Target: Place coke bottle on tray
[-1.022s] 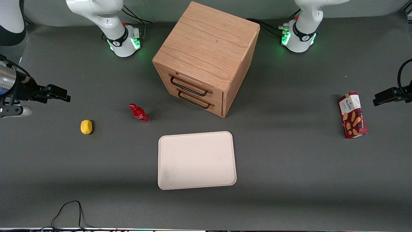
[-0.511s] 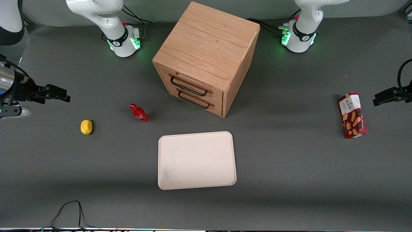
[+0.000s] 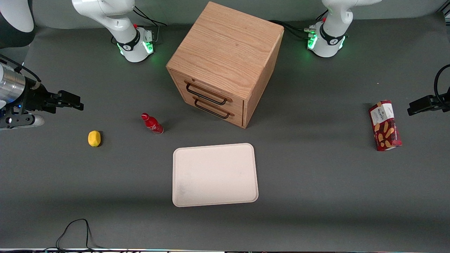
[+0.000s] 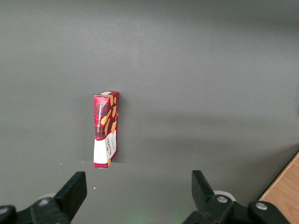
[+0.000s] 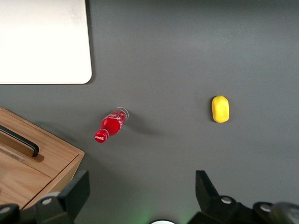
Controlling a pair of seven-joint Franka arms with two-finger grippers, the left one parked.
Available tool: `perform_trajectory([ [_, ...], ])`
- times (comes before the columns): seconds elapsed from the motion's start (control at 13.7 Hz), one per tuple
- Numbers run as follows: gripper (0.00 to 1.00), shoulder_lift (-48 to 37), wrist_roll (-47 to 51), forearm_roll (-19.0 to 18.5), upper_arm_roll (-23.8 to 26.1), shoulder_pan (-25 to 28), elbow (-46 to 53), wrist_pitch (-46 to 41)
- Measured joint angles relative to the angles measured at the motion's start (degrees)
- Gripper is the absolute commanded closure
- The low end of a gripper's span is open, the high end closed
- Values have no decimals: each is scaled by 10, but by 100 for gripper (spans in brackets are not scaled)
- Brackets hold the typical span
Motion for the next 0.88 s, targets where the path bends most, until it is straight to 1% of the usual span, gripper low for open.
perform_trajectory([
  [0.73, 0, 1, 0, 0, -1, -1, 0, -3],
  [0.88, 0, 1, 0, 0, 0, 0, 0, -19],
])
